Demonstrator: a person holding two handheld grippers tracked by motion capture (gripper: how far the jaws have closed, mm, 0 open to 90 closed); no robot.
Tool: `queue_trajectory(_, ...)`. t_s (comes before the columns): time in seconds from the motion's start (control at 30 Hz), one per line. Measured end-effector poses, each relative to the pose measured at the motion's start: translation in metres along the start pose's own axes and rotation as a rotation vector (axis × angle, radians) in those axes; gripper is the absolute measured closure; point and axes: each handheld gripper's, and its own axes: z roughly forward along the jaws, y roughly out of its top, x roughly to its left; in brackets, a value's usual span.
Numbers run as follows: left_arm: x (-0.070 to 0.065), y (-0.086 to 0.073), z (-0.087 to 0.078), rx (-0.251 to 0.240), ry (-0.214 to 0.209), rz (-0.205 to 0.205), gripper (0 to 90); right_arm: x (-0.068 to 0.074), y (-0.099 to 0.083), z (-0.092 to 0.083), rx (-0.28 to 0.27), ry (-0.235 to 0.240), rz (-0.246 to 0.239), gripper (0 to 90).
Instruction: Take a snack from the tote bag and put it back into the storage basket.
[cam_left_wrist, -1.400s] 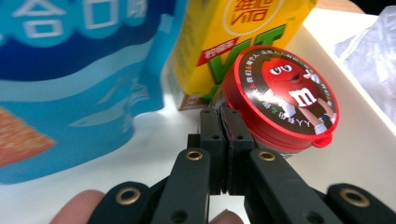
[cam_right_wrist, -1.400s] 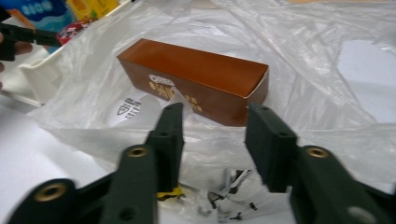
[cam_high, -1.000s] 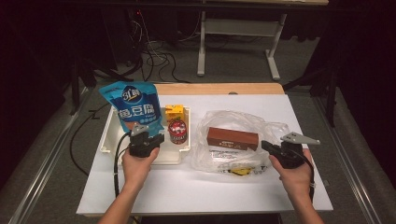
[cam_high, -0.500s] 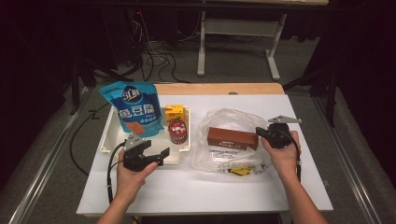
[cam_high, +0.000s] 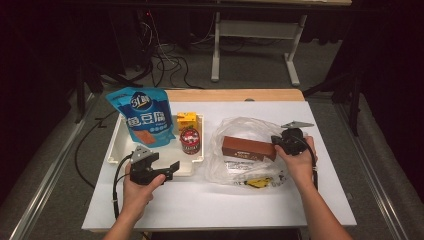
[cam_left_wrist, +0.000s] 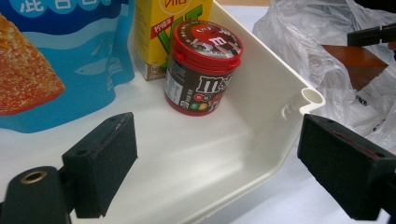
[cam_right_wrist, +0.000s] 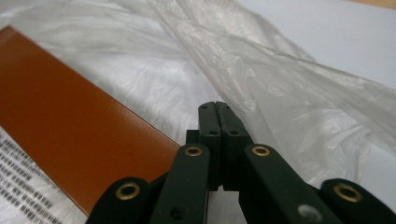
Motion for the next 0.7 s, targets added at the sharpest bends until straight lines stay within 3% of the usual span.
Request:
queue_trajectory(0.27, 0.001, 0.000, 0.003, 0.009, -0.005, -0.002, 14.2, 0.010, -0.019, -0.009, 0.017, 0.059, -0.003, 88.1)
queue_trajectory(0.47, 0.002, 0.001, 0.000, 0.005, 0.007, -0.003, 14.6, 0.019, -0.038, -0.030, -0.034, 0.093, -0.015, 79.1)
queue_trajectory(0.7, 0.001, 0.000, 0.003, 0.012, 0.009, -0.001, 14.9, 0.028, -0.050, -0.052, -0.120, 0.123, -0.010, 47.2)
